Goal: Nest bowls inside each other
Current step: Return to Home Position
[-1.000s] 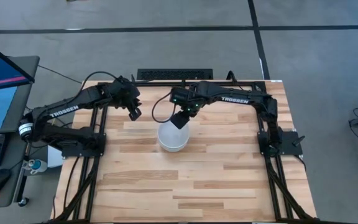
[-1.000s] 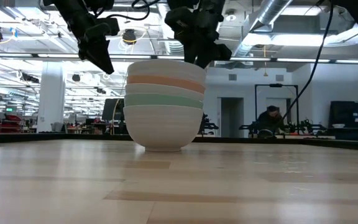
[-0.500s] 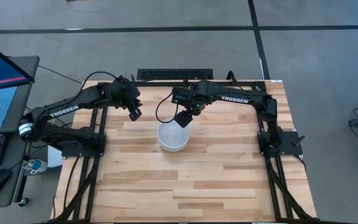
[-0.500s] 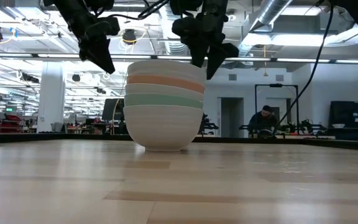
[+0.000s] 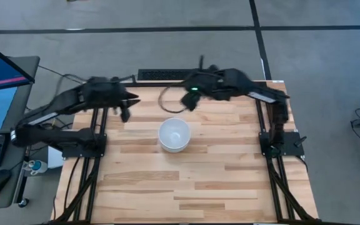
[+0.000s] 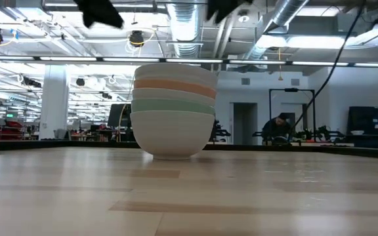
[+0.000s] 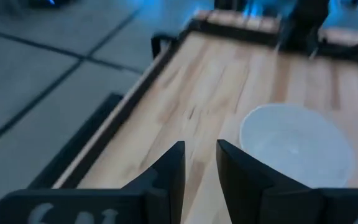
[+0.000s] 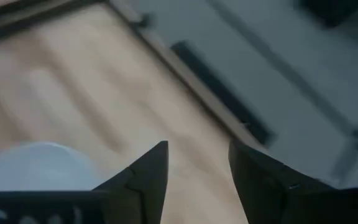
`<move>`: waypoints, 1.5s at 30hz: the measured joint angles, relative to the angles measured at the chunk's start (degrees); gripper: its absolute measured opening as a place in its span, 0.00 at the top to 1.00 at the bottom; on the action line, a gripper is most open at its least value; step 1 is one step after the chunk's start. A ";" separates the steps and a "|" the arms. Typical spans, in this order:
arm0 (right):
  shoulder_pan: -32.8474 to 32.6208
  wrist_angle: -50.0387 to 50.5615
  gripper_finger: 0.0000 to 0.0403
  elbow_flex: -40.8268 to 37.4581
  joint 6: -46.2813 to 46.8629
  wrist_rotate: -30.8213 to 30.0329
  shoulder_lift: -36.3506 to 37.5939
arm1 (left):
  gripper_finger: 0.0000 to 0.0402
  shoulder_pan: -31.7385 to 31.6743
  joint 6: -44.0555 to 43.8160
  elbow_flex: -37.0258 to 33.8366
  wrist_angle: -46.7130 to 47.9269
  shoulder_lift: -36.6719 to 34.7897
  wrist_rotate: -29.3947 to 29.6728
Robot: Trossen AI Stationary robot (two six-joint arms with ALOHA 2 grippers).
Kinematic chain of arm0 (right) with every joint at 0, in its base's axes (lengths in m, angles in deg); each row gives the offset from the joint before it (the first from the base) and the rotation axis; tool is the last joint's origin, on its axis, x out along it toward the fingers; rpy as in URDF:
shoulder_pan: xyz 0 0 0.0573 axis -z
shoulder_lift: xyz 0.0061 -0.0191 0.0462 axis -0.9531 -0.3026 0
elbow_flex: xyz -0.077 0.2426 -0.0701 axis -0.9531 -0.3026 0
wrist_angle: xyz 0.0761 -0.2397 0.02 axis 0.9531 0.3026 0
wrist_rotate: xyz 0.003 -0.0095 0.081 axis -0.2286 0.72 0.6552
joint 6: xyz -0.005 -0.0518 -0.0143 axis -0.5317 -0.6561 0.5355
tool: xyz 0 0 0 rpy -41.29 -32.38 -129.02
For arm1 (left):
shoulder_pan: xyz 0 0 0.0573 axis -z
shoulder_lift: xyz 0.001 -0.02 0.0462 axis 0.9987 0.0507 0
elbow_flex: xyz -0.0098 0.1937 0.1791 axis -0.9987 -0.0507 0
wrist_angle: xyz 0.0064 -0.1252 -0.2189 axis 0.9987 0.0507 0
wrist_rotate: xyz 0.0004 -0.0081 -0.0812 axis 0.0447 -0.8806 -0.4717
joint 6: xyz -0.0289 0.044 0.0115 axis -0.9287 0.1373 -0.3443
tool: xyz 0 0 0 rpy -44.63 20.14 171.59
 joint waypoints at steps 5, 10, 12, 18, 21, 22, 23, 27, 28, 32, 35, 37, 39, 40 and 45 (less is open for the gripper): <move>-2.70 5.08 0.54 -3.14 3.23 -18.57 8.83 | 0.79 0.04 -6.82 -2.06 -1.58 -15.44 6.73; -4.45 1.52 0.54 -9.82 3.79 -25.60 16.64 | 0.80 0.04 -10.73 -7.12 -6.84 -29.75 12.45; -4.37 1.75 0.54 -15.31 6.21 -25.60 19.37 | 0.80 0.04 -13.29 -11.12 -3.83 -33.85 13.33; -5.21 -6.43 0.54 -38.41 14.97 -26.18 29.00 | 0.79 0.04 -25.03 -26.54 -8.60 -43.72 9.74; -7.50 -18.50 0.54 -49.54 14.97 -30.77 33.91 | 0.78 0.08 -26.68 -34.23 -18.19 -46.49 8.62; -8.27 -22.24 0.54 -52.67 14.99 -32.58 35.37 | 0.78 0.08 -27.11 -36.77 -20.66 -47.05 8.54; -8.95 -25.80 0.54 -55.69 15.07 -34.74 36.84 | 0.78 0.06 -27.91 -39.26 -23.44 -47.34 8.48; -11.64 -31.78 0.54 -65.78 21.42 -45.97 41.30 | 0.78 0.06 -32.24 -47.75 -35.73 -47.69 8.87; -12.02 -31.55 0.54 -67.48 23.97 -47.13 41.91 | 0.78 0.07 -33.27 -49.64 -39.23 -47.66 9.00; -12.37 -31.25 0.54 -72.07 27.82 -42.39 43.21 | 0.78 0.06 -34.33 -54.50 -45.79 -47.67 12.05; -12.53 -31.54 0.54 -72.58 28.90 -30.51 42.88 | 0.79 0.04 -39.97 -55.08 -45.49 -47.65 14.29; -12.73 -34.27 0.54 -72.54 27.33 -27.65 41.67 | 0.80 0.07 -50.64 -55.24 -46.01 -46.96 18.58; -12.96 -37.53 0.54 -72.65 20.68 -30.73 39.91 | 0.80 0.04 -53.04 -55.80 -45.66 -46.61 22.13; -13.55 -39.67 0.54 -72.67 16.20 -33.75 38.61 | 0.80 0.15 -49.72 -56.01 -45.54 -46.37 22.33; -16.15 -46.64 0.51 -72.84 14.39 -56.05 32.80 | 0.80 2.07 -30.16 -60.22 -59.51 -46.08 16.85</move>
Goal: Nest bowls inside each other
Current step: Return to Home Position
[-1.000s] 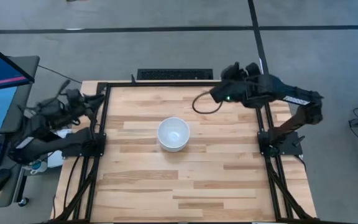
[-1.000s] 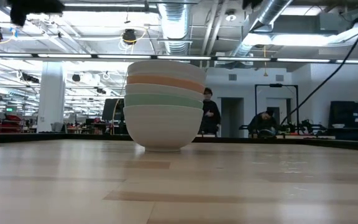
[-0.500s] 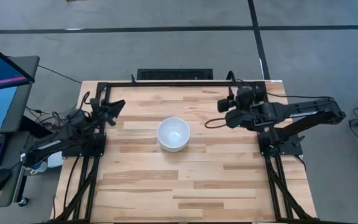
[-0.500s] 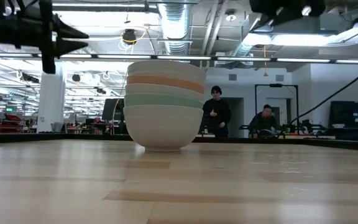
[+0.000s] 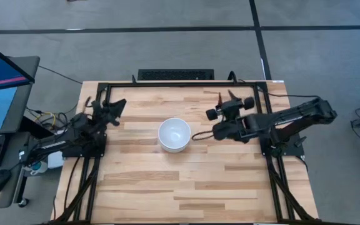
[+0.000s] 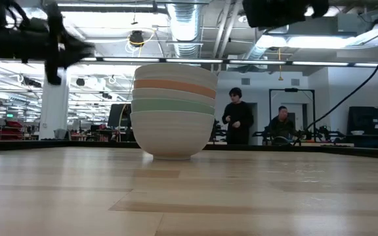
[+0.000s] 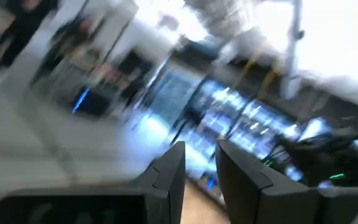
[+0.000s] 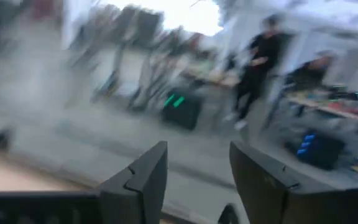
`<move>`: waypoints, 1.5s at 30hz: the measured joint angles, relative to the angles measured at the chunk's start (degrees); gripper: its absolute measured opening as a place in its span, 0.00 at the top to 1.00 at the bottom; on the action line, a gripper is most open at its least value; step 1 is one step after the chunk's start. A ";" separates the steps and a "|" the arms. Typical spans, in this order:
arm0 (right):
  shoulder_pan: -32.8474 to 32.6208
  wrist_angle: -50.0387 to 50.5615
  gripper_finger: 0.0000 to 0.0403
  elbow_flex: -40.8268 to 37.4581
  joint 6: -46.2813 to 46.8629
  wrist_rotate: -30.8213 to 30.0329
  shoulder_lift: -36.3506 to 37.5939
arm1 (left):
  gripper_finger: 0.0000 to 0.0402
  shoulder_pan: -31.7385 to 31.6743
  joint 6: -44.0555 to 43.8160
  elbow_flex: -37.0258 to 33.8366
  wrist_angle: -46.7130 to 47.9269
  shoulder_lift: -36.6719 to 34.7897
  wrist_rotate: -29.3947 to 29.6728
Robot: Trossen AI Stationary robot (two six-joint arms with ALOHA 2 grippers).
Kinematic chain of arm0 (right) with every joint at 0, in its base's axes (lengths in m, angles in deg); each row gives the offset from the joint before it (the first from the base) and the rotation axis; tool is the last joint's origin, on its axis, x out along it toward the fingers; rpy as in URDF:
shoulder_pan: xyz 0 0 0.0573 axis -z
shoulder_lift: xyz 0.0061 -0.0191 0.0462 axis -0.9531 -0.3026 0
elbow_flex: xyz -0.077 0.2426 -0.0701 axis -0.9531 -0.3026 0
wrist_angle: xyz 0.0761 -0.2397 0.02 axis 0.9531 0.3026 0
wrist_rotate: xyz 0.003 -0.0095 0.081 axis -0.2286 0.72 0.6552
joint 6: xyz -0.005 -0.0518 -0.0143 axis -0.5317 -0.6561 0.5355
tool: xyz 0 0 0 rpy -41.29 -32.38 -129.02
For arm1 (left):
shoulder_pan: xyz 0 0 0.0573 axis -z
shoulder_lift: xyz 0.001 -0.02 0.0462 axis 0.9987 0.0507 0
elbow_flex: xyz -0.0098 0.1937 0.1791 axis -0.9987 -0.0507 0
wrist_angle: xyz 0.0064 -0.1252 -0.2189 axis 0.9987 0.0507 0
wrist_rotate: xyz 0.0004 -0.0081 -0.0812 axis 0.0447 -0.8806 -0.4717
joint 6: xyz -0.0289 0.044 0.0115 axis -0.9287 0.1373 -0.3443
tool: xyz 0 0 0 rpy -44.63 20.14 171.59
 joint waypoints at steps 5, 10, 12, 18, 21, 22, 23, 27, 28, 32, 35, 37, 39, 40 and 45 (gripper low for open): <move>-1.93 17.97 0.47 -0.07 32.60 -3.79 -3.07 | 0.80 1.62 13.35 -0.49 -11.57 0.36 -4.38; -4.95 38.44 0.46 -0.07 64.14 -3.86 -5.79 | 0.79 1.66 12.29 -0.51 -11.01 0.33 -17.85; -5.92 38.69 0.46 -0.13 64.90 -3.72 -6.13 | 0.78 1.67 10.62 -0.53 -9.07 0.33 -21.13; -6.01 37.06 0.46 -4.45 72.08 -3.81 -5.80 | 0.78 1.64 8.99 -0.55 -8.19 0.29 -22.43; -7.37 35.44 0.47 -8.11 74.22 -3.46 -3.15 | 0.78 1.64 6.78 -0.58 -8.07 0.29 -22.49; -8.23 36.05 0.47 -8.31 73.00 -3.54 -1.53 | 0.78 1.64 6.08 -0.60 -8.35 0.29 -22.49; -9.10 38.19 0.47 -8.26 71.99 -3.64 0.52 | 0.78 1.64 5.51 -0.62 -8.81 0.29 -22.49; -13.53 52.04 0.47 -6.50 70.04 -3.91 11.45 | 0.78 1.64 4.99 -0.64 -11.40 0.28 -21.68; -14.50 54.76 0.47 -6.47 70.21 -3.90 14.57 | 0.78 1.64 4.98 -0.65 -11.63 0.27 -21.18; -16.86 56.03 0.47 -8.70 65.81 -3.85 26.53 | 0.78 1.64 5.05 -0.68 -11.37 0.27 -18.29; -16.19 56.10 0.47 -10.33 57.61 -3.87 35.06 | 0.78 1.64 5.10 -0.69 -10.72 0.27 -13.27; -15.08 56.00 0.47 -11.50 53.12 -3.87 40.18 | 0.78 1.64 5.09 -0.71 -9.85 0.27 -8.97; -14.07 55.05 0.47 -12.62 51.88 -3.85 44.48 | 0.78 1.64 4.98 -0.71 -7.55 0.27 -5.76; -13.62 54.72 0.47 -12.96 51.87 -3.84 46.20 | 0.78 1.64 4.96 -0.73 -6.16 0.28 -4.53; -12.87 53.82 0.47 -13.92 50.28 -2.18 51.56 | 0.78 1.64 5.03 -0.73 2.52 0.28 -2.40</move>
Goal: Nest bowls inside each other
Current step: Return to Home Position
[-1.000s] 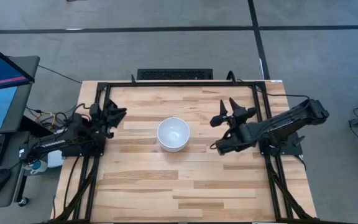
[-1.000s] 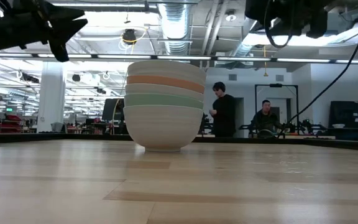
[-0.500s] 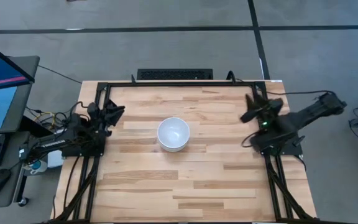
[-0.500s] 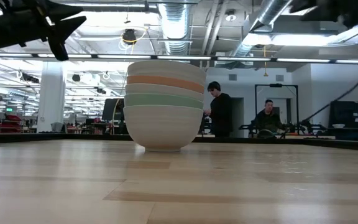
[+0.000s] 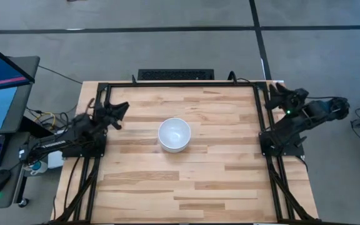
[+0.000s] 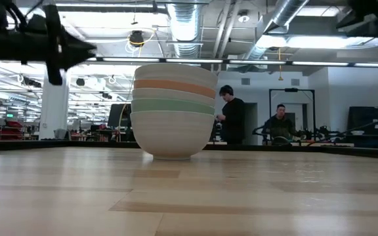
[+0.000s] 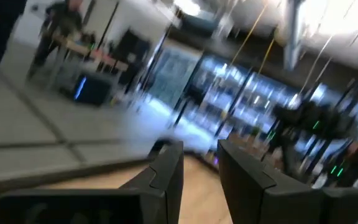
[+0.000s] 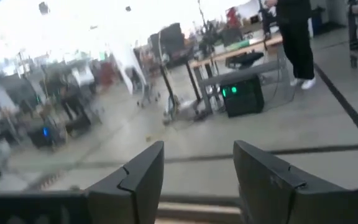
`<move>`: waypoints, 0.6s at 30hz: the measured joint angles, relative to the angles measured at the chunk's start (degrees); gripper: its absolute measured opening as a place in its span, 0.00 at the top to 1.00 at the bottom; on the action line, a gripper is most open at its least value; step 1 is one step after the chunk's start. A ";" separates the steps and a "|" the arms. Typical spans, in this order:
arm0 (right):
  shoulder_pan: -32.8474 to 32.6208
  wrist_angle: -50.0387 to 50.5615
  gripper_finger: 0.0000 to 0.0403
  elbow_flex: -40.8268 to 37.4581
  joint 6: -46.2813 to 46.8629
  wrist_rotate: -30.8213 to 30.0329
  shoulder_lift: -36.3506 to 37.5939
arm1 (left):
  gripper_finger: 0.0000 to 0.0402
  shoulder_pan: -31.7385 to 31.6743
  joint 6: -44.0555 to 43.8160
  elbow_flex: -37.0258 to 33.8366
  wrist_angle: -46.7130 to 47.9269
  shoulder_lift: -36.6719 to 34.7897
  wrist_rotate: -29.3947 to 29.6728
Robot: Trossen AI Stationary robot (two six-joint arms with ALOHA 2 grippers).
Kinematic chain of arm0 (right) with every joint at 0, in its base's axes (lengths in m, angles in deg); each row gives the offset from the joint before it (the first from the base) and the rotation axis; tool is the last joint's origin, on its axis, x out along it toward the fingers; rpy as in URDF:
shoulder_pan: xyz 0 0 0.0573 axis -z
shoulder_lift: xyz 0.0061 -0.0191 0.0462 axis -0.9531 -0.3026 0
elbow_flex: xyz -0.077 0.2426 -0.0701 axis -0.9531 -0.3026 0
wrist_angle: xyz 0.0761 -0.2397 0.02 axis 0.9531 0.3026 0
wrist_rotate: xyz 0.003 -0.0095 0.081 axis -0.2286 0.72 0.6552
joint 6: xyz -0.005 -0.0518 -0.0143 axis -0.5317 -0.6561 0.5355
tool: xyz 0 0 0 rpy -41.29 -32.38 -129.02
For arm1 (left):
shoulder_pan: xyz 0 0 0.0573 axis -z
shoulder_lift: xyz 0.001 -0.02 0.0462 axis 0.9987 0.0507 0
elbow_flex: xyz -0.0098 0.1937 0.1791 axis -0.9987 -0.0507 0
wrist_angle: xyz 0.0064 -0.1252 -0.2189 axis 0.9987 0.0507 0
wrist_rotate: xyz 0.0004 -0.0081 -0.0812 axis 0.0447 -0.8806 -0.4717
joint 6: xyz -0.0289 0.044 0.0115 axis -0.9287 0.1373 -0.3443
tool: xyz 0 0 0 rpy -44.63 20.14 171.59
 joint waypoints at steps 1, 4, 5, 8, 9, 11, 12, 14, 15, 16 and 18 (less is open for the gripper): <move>0.00 -0.05 0.47 -0.42 -1.17 1.37 0.44 | 0.78 0.00 0.00 0.00 2.02 0.02 0.00; -0.05 -1.88 0.47 -3.23 -1.49 3.77 1.05 | 0.78 -0.02 -0.01 0.00 9.16 -0.01 0.02; -0.17 -3.14 0.47 -4.57 -1.53 2.56 1.06 | 0.78 0.00 -0.02 0.00 11.85 0.01 0.02; -0.64 -4.89 0.47 -9.76 0.25 -1.28 1.06 | 0.78 -0.02 0.05 0.40 13.28 1.14 -0.93; -0.49 -4.79 0.47 -11.35 1.74 -1.31 1.10 | 0.78 0.00 0.06 0.54 13.61 1.59 -1.46; -0.43 -4.67 0.47 -15.02 6.52 -1.46 1.57 | 0.78 -0.02 -0.02 0.56 13.71 1.66 -1.54; -0.56 -4.70 0.47 -16.61 8.81 -1.47 1.48 | 0.78 -0.02 0.00 0.58 13.85 1.60 -1.53; -0.77 -4.66 0.47 -19.36 12.79 -1.47 1.49 | 0.78 -0.03 1.25 0.64 13.96 1.59 -1.29; -0.89 -4.64 0.47 -20.48 14.88 -1.49 1.51 | 0.78 -0.04 1.89 0.66 13.99 1.63 -0.96; -0.88 -4.68 0.47 -21.48 16.58 -1.49 1.49 | 0.78 -0.04 2.13 0.66 13.94 1.56 -0.68; -0.87 -5.32 0.47 -23.30 19.52 -1.47 1.47 | 0.78 -0.04 2.27 0.68 13.83 1.49 -0.22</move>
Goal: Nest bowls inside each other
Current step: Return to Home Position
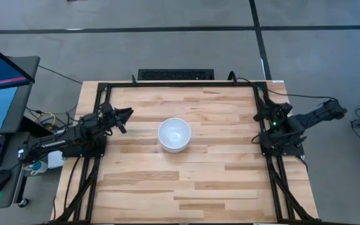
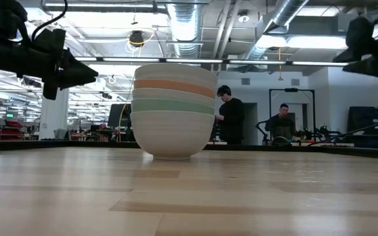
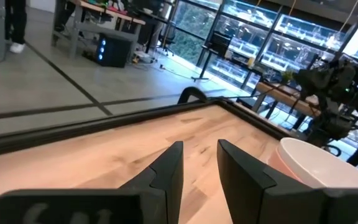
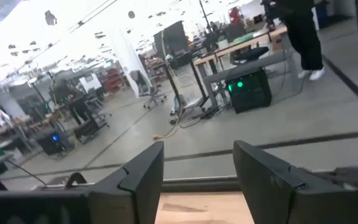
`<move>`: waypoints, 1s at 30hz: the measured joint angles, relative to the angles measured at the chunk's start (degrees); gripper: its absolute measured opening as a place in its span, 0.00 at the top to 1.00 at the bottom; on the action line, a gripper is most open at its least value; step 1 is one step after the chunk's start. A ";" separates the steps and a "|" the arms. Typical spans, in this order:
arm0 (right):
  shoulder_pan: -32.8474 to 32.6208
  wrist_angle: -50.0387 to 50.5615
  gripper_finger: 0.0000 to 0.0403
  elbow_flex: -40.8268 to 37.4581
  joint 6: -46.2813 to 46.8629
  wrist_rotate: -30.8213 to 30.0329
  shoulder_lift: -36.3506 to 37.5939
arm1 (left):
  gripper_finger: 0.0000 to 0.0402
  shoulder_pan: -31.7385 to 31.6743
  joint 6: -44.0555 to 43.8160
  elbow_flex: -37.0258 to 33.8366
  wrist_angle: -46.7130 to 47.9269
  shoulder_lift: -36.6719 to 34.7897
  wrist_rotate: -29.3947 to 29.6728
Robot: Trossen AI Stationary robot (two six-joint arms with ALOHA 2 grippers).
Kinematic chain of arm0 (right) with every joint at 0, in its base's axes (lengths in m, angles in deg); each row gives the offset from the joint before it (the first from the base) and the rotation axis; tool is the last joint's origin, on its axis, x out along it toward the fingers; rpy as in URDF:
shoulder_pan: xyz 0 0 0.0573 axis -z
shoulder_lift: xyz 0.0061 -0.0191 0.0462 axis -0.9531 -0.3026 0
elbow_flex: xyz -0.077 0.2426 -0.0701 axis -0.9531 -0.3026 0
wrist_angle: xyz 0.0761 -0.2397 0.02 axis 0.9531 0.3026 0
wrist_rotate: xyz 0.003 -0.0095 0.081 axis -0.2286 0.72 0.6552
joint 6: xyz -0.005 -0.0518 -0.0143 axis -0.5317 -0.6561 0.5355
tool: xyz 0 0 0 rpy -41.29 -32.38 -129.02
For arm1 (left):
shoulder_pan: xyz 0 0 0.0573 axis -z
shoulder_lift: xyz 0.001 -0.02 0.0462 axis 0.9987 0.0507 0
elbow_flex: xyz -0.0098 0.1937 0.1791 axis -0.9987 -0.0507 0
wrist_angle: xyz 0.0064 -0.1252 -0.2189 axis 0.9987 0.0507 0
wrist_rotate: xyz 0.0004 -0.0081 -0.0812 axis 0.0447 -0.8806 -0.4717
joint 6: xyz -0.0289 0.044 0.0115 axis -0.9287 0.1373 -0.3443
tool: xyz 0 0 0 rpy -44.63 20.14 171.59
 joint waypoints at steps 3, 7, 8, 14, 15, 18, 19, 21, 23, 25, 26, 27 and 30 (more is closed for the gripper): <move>0.25 -3.53 0.47 -1.91 -0.04 -0.11 -0.02 | 0.78 0.00 0.24 0.02 -0.03 0.02 0.89; 0.08 -11.13 0.47 -7.41 -0.94 -0.15 -0.02 | 0.78 0.00 0.27 0.07 -0.03 0.02 1.66; -0.04 -10.98 0.47 -8.10 -0.68 0.59 -0.09 | 0.78 -0.01 0.27 0.09 0.00 0.02 2.07; 1.05 -10.92 0.47 -7.77 -4.80 0.60 -1.58 | 0.78 -0.02 0.86 0.13 0.02 0.02 3.38; 1.31 -10.92 0.47 -7.80 -5.87 2.55 -1.61 | 0.78 -0.02 1.64 0.15 0.02 0.02 3.40; 2.18 -13.96 0.47 -7.97 -6.27 7.14 -1.62 | 0.78 -0.02 3.51 0.17 0.04 0.02 3.44; 2.62 -14.06 0.47 -8.13 -7.18 5.68 -1.64 | 0.78 -0.02 4.05 0.17 0.04 0.02 3.53; 2.33 -13.35 0.47 -7.58 -9.43 0.47 -2.54 | 0.78 -0.02 5.02 0.17 0.04 0.02 3.63; 1.79 -10.63 0.47 -6.40 -10.60 -0.04 -2.86 | 0.78 -0.02 5.21 0.17 0.01 0.02 3.63; 1.69 -7.71 0.47 -5.97 -10.64 -0.34 -2.49 | 0.78 -0.02 5.21 0.20 0.00 0.02 3.63; 1.31 -6.89 0.47 -6.00 -10.66 -0.20 -2.67 | 0.78 -0.02 5.21 0.22 -0.03 0.02 3.63; 0.85 -6.06 0.47 -6.00 -10.68 -0.22 -2.64 | 0.78 -0.03 5.21 0.22 -0.05 0.02 3.63; -0.34 -4.90 0.47 -6.00 -10.76 -0.20 -2.60 | 0.78 -0.02 5.19 0.22 -0.09 0.02 3.67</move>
